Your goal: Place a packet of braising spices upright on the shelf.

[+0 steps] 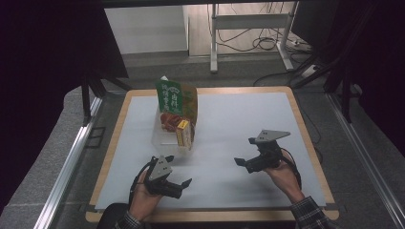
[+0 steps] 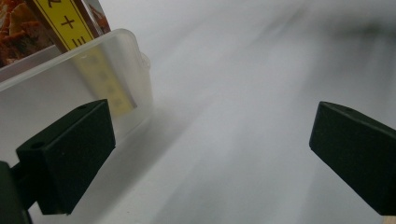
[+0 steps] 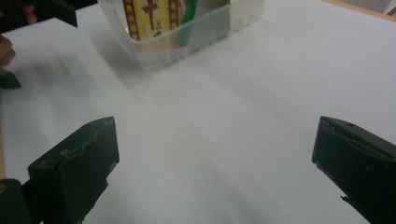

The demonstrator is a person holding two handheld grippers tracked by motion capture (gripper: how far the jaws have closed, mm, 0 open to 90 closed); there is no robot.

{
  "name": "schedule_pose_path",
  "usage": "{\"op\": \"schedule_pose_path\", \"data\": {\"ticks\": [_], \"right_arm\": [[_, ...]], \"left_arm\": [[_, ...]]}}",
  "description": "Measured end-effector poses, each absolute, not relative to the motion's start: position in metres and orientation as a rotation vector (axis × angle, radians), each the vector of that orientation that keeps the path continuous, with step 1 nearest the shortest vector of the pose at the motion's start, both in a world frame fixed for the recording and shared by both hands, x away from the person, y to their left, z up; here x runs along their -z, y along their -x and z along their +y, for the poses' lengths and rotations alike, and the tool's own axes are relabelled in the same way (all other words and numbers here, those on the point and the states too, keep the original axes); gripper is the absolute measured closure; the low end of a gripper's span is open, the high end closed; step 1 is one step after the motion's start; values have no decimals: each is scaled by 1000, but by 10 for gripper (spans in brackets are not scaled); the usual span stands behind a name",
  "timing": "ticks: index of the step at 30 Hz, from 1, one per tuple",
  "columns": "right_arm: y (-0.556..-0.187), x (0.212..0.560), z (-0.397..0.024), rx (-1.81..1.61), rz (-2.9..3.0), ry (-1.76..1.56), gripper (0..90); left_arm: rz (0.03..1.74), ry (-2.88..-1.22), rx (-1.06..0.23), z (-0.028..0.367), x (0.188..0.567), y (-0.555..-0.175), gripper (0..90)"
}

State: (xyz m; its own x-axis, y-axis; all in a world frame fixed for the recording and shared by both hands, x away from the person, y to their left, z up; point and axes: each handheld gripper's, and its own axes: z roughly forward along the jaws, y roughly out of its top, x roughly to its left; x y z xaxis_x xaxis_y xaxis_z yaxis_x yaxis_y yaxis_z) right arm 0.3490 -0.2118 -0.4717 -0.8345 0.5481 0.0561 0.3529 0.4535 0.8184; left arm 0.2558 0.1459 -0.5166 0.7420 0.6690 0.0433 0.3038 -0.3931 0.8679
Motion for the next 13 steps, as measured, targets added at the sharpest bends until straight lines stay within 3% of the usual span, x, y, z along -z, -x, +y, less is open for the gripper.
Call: {"op": "schedule_pose_path", "data": {"ticks": [13], "right_arm": [[-333, 489, -255, -1224, 2450, -846, 0]], "left_arm": [[720, -1977, -464, 146, 516, -256, 0]]}}
